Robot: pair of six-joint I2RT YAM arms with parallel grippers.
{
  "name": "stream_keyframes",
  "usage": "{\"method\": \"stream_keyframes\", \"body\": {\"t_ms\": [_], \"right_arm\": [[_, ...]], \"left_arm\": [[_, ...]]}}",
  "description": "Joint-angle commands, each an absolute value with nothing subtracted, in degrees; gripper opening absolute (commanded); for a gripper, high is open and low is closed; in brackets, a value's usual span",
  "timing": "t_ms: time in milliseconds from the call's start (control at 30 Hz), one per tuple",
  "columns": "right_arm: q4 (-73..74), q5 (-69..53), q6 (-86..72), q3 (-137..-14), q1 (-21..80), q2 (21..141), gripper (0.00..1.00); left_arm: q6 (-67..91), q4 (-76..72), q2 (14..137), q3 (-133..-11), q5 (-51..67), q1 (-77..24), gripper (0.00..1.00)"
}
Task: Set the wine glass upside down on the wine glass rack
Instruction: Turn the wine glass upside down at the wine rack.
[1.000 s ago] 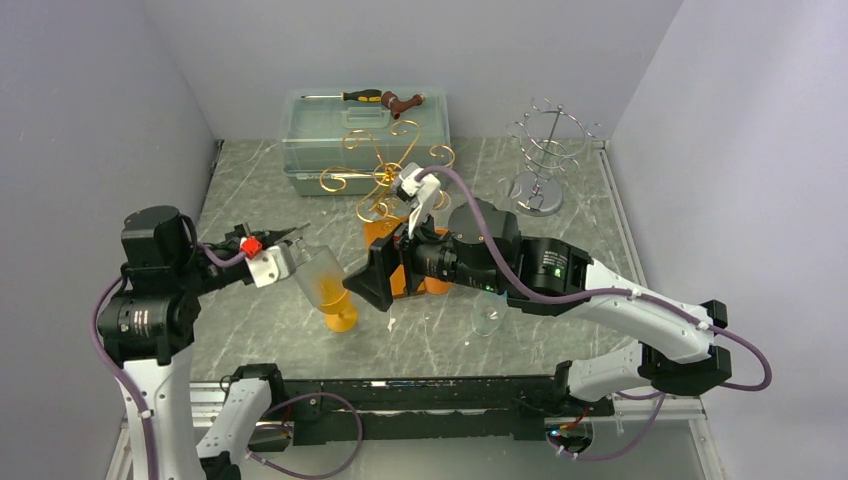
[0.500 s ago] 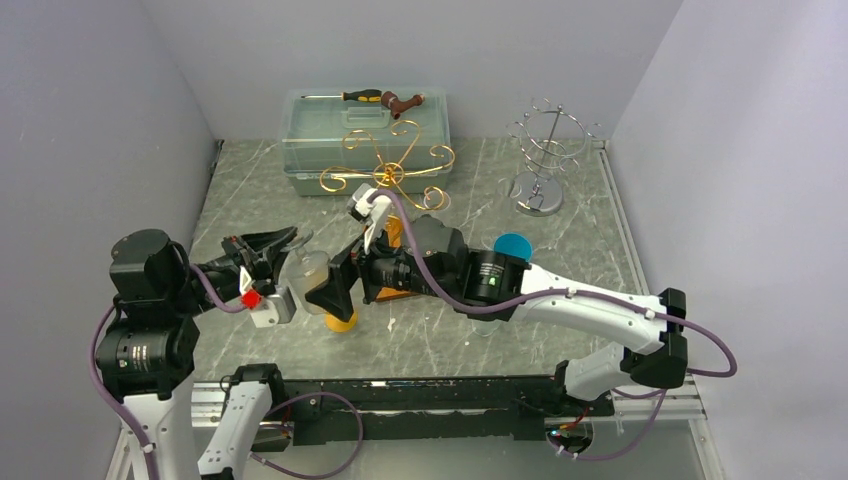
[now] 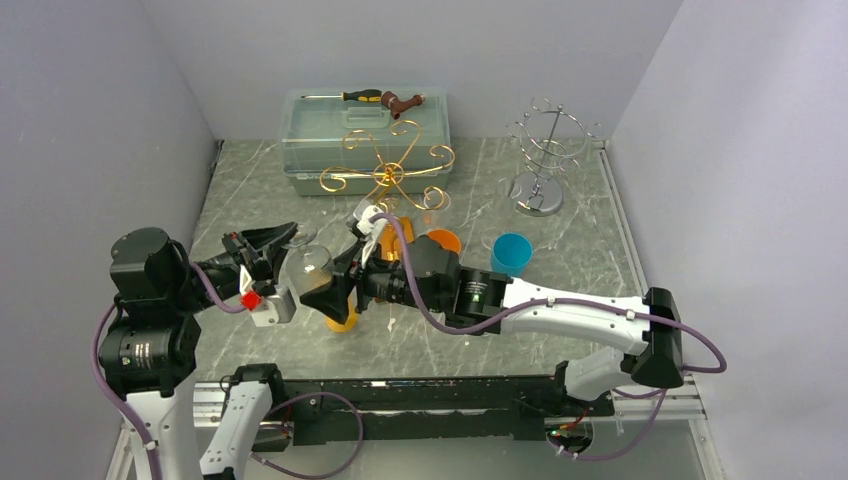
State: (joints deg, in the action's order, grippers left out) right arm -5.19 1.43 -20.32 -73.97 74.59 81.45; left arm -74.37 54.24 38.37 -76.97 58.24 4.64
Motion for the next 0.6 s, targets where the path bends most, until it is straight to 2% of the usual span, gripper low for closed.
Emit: {"method": "stream_keyframes", "body": {"t_ms": [0,33,100,167,267,433,567], "right_arm": [[-12.3,9.2,-16.9,-70.8,73.8,78.3,0.54],[-12.6,10.1,-16.6,-69.7,73.8,77.7,0.47],[-13.6,12.2,-15.7,-66.5,73.8,75.5,0.37],[-14.6,14.9,-14.9,-62.8,73.8,73.0,0.34],[-15.4,18.7,-14.2,-57.2,73.8,68.1,0.31],[-14.9,22.9,-13.1,-51.2,73.7,61.2,0.29],[-13.1,24.2,-12.0,-50.7,73.7,59.0,0.28]], "left_arm": [[-73.5,51.8,36.3,-76.9,66.1,4.9,0.0],[-72.7,51.6,36.2,-76.8,66.6,5.0,0.12],[-70.9,52.3,36.2,-77.0,67.4,5.0,0.29],[-68.5,52.4,36.5,-77.4,67.7,5.1,0.5],[-63.5,52.9,38.0,-78.5,67.2,5.2,0.68],[-55.6,52.4,40.7,-79.7,65.0,5.2,0.82],[-50.4,51.3,43.3,-79.4,60.8,5.2,0.84]]}}
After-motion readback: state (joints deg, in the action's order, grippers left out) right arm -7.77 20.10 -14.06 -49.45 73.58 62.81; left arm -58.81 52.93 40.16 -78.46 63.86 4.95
